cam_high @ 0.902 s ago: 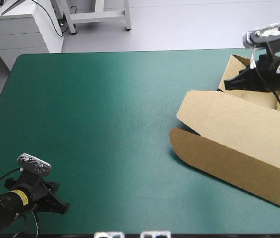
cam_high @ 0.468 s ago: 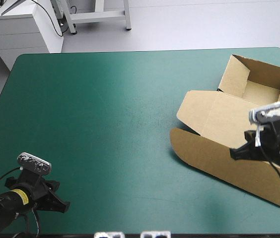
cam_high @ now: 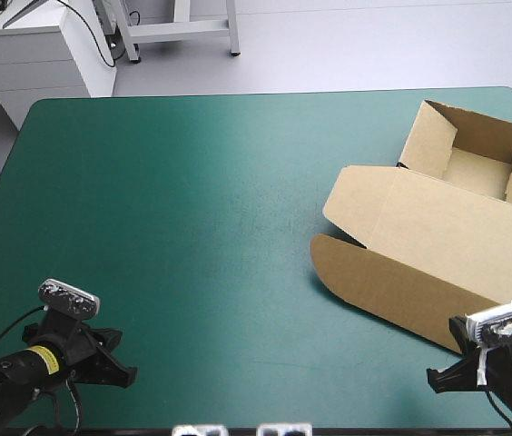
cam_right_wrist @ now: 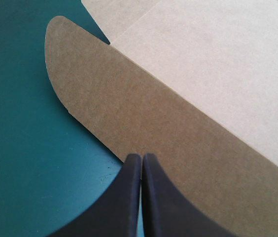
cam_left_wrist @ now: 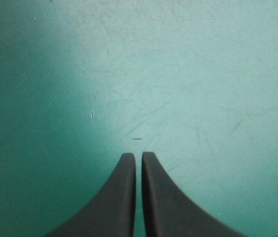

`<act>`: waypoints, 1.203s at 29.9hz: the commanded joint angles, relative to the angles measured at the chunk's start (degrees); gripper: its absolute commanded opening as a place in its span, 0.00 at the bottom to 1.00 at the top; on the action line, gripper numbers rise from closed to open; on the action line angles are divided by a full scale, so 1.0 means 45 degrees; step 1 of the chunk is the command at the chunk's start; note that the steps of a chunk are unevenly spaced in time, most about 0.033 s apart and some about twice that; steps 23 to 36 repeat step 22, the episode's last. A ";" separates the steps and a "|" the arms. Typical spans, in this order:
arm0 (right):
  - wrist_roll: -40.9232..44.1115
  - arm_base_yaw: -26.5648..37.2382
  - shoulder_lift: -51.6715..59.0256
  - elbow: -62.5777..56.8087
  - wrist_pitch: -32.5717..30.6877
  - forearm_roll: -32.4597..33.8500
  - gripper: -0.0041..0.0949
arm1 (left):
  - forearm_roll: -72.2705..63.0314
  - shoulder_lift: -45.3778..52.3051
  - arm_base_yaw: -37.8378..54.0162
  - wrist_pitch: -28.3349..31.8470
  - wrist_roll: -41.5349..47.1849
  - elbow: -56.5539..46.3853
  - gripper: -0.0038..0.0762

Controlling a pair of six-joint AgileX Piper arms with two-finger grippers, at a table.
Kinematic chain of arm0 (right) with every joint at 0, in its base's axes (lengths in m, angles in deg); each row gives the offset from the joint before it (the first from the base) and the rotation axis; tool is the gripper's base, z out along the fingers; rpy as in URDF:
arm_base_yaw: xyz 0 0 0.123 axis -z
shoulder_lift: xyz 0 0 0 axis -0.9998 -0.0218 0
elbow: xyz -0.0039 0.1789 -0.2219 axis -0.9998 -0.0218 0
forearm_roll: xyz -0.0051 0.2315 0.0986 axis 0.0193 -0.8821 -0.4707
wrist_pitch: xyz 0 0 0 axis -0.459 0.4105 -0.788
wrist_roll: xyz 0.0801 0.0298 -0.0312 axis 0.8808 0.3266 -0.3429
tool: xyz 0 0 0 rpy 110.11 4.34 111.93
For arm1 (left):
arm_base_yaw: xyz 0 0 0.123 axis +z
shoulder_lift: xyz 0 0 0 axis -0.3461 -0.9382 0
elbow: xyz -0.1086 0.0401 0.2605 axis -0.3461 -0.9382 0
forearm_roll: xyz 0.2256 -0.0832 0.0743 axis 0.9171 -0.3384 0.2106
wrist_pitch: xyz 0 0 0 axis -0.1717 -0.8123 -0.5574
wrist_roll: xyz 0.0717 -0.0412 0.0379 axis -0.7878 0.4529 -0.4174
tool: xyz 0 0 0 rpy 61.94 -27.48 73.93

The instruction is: Fold the box

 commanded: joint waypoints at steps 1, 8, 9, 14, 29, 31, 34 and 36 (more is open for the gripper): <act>-0.0151 0.0020 0.0701 -0.0091 0.0901 -0.0126 0.04 | -0.0304 -0.0049 -0.0014 0.0875 0.0070 -0.0033 0.07; -0.0151 0.0020 0.0905 -0.0365 0.0705 -0.0126 0.04 | -0.0304 -0.0049 -0.0014 0.0875 -0.0110 -0.0249 0.07; -0.0151 0.0020 0.0905 -0.0365 0.0700 -0.0126 0.04 | -0.0304 -0.0049 -0.0014 0.0875 -0.0110 -0.0249 0.07; -0.0151 0.0020 0.0905 -0.0365 0.0177 -0.0126 0.04 | -0.0304 -0.0049 -0.0014 0.1009 -0.0136 -0.0273 0.07; -0.0181 0.0020 0.0905 -0.0365 -0.0226 -0.0126 0.04 | -0.0411 -0.0020 -0.0014 0.1201 -0.0697 -0.0822 0.07; -0.0181 0.0020 0.0905 -0.0365 -0.0226 -0.0126 0.04 | -0.0411 -0.0020 -0.0014 0.1201 -0.0697 -0.0822 0.07; -0.0181 0.0020 0.0905 -0.0365 -0.0226 -0.0126 0.04 | -0.0411 -0.0020 -0.0014 0.1201 -0.0697 -0.0822 0.07; -0.0181 0.0020 0.0905 -0.0365 -0.0226 -0.0126 0.04 | -0.0411 -0.0020 -0.0014 0.1201 -0.0697 -0.0822 0.07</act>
